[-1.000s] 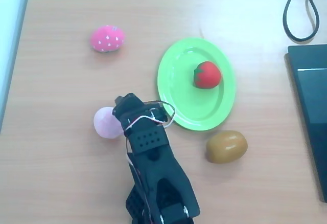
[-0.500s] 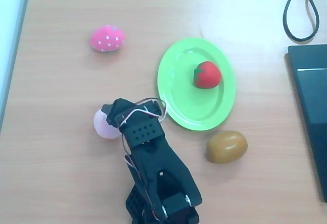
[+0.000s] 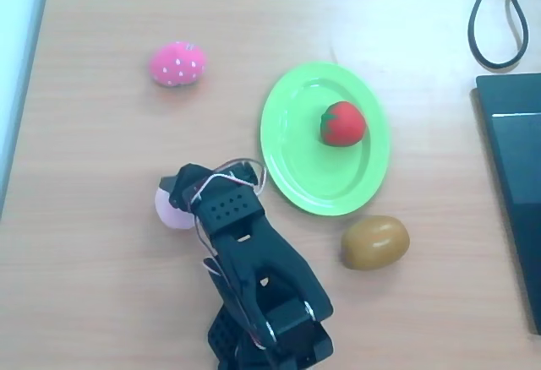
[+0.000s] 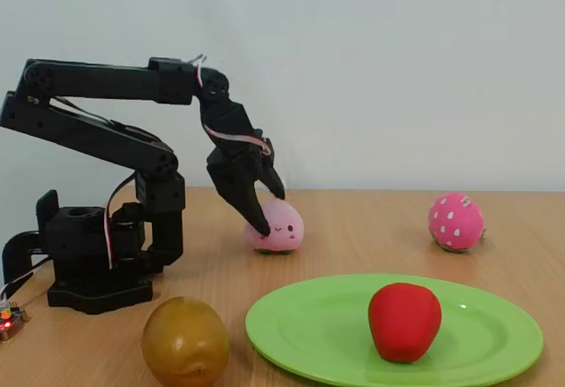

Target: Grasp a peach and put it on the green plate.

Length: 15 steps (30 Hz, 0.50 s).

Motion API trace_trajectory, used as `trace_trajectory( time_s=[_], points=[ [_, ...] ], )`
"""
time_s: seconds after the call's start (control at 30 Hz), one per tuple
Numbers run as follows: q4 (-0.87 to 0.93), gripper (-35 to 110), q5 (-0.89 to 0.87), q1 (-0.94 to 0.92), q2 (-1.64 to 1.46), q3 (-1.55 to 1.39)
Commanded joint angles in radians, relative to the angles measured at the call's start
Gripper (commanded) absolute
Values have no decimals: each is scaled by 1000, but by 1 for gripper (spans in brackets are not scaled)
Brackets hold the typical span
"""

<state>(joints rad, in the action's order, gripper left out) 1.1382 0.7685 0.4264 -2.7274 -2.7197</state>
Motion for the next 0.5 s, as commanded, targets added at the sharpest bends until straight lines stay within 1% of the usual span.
trace_trajectory(
  time_s=[0.0, 0.33, 0.47],
  points=[
    [-35, 38, 17, 12, 18, -23],
    [-201, 37, 23, 9, 118, -121],
    [-270, 33, 23, 6, 132, -166]
  ],
)
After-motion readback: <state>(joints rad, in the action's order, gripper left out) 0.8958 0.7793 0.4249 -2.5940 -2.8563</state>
